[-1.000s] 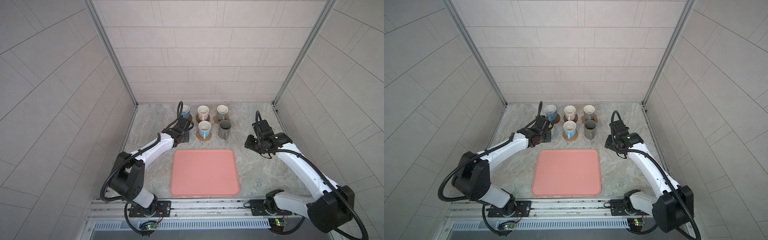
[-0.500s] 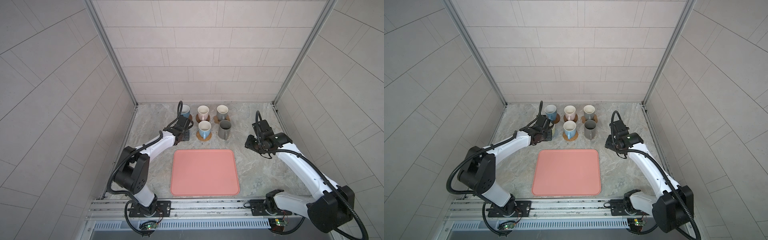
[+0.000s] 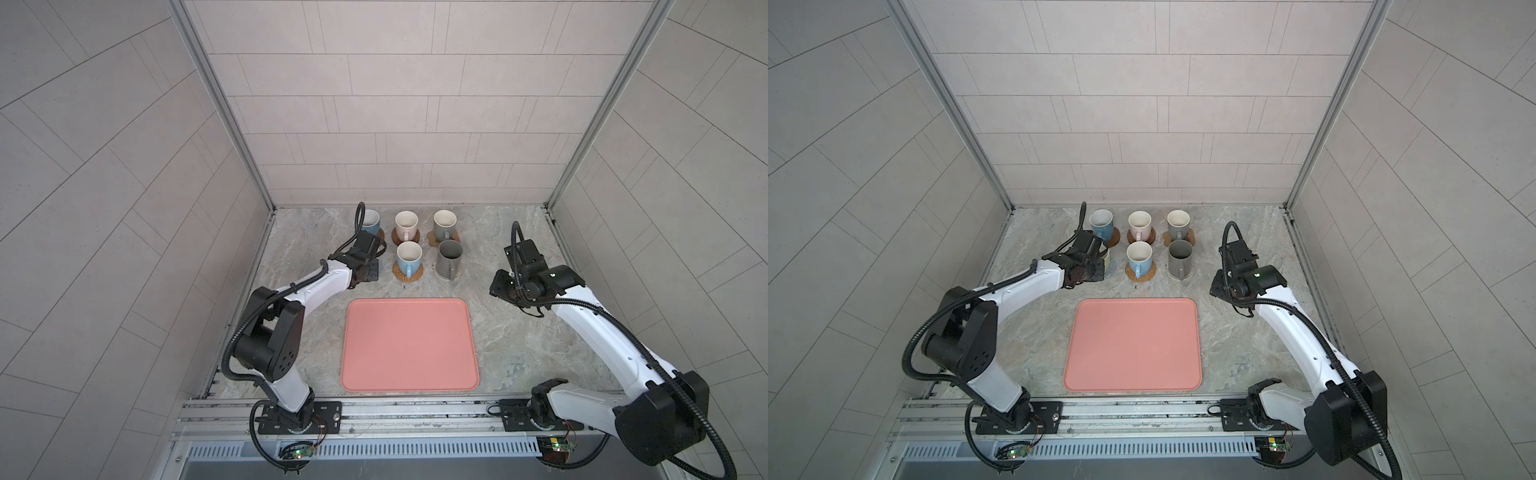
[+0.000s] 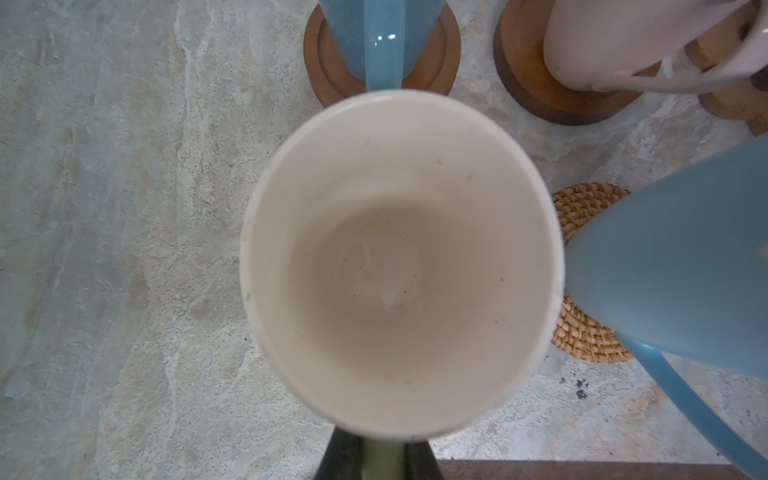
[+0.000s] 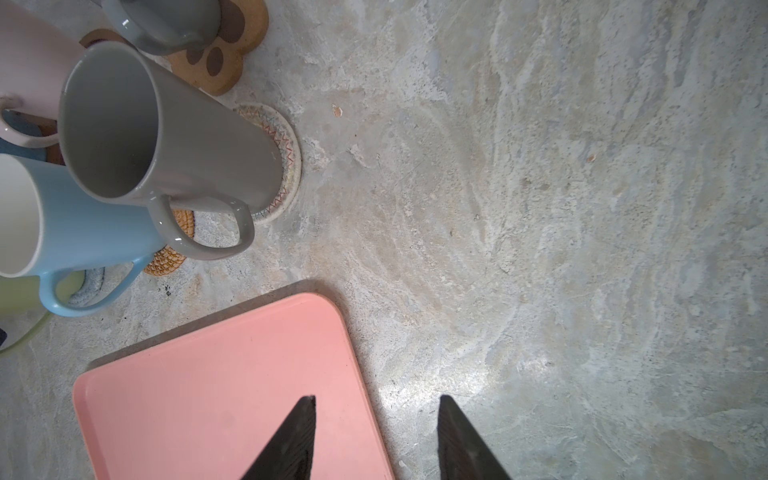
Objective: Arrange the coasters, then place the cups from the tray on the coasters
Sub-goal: 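Carry the pale green mug with left gripper over the blue knit coaster and lower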
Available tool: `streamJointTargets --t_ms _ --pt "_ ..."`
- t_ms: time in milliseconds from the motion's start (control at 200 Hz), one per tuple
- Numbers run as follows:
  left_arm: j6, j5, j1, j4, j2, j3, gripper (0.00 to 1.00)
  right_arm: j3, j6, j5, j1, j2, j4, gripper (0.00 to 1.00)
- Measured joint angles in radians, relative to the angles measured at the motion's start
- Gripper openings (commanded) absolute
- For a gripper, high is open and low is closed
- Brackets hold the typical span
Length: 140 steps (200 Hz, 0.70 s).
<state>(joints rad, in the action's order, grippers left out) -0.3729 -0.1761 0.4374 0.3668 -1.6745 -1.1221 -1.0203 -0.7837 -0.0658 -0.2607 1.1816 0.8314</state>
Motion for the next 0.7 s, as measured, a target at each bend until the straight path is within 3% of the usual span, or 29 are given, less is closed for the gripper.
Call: streamJointTargets --t_ms 701 --pt "-0.013 0.015 -0.005 0.011 -0.009 -0.013 0.05 0.014 0.0 0.0 0.0 0.0 -0.001 0.5"
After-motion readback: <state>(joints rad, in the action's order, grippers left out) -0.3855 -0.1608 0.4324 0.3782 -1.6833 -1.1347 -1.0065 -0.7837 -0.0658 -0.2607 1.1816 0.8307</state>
